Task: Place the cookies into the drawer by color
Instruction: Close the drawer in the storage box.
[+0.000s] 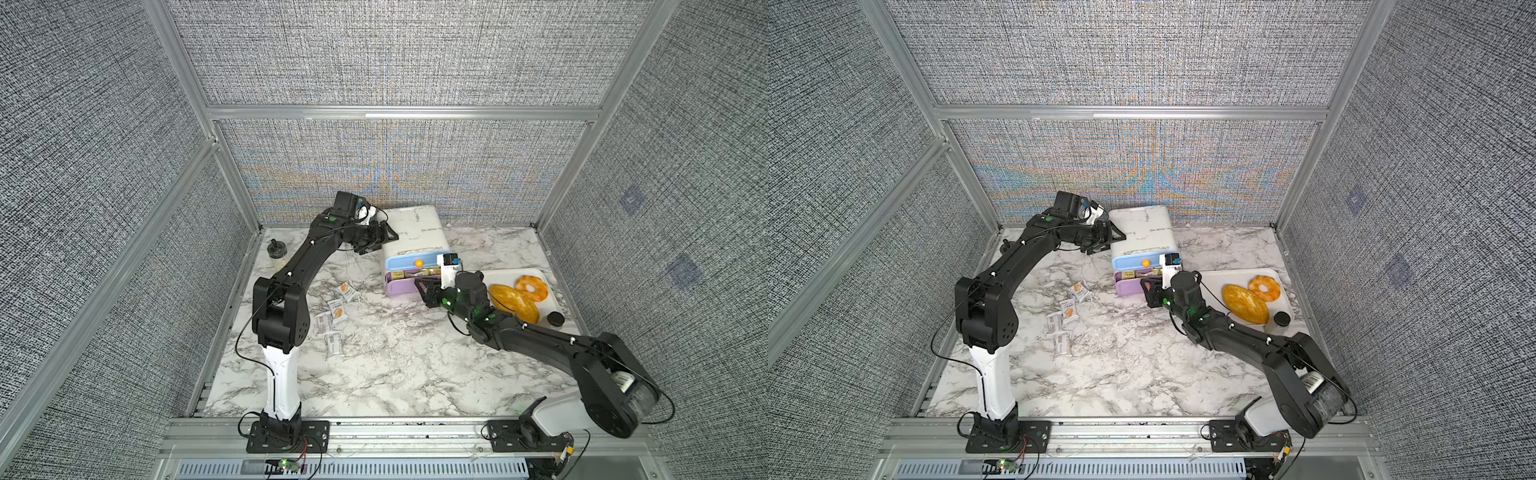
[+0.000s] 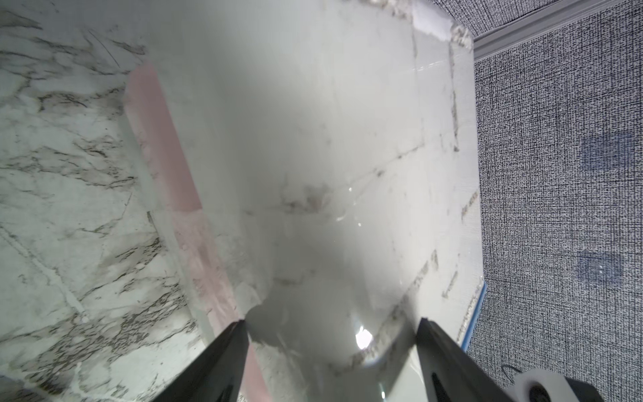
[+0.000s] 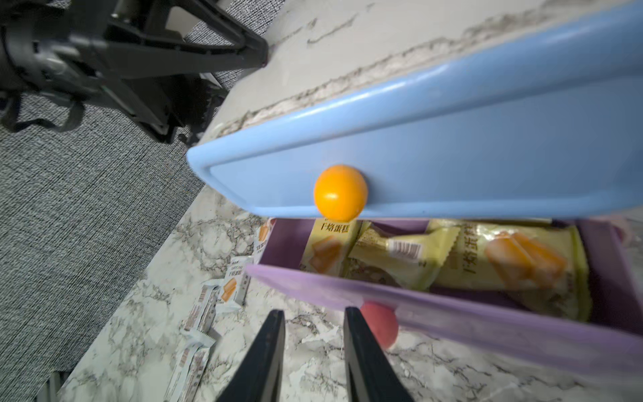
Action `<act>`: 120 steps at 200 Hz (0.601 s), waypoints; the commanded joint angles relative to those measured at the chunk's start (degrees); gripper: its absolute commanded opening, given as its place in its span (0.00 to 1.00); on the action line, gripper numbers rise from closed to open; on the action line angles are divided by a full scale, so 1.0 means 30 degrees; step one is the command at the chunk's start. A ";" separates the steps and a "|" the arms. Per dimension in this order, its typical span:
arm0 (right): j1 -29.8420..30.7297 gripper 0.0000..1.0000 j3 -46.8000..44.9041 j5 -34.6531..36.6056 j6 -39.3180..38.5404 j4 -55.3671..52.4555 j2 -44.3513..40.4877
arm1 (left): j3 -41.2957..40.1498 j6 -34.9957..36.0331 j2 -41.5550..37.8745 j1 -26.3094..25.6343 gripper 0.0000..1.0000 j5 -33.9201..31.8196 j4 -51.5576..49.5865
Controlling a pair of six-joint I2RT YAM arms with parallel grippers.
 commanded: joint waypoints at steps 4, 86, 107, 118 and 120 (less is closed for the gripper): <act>0.0288 0.35 -0.1452 0.0505 0.0583 -0.0050 -0.1160 | -0.0050 0.0181 -0.0020 -0.0003 0.82 0.0051 -0.0028; 0.0741 0.23 -0.0143 0.2185 0.0586 0.2482 0.3028 | -0.0006 0.0287 0.0041 -0.0003 0.99 0.0229 -0.0062; 0.0470 0.21 0.1531 0.2934 0.0271 0.2729 0.4723 | -0.0021 0.0305 0.0062 0.0005 0.99 0.0288 -0.0062; 0.0263 0.21 0.2013 0.3181 0.0231 0.3065 0.5593 | -0.0021 0.0269 0.0023 0.0007 0.99 0.0307 -0.0061; 0.0218 0.21 0.2504 0.3183 0.0226 0.3136 0.5732 | -0.0021 0.0276 0.0009 0.0000 0.99 0.0294 -0.0039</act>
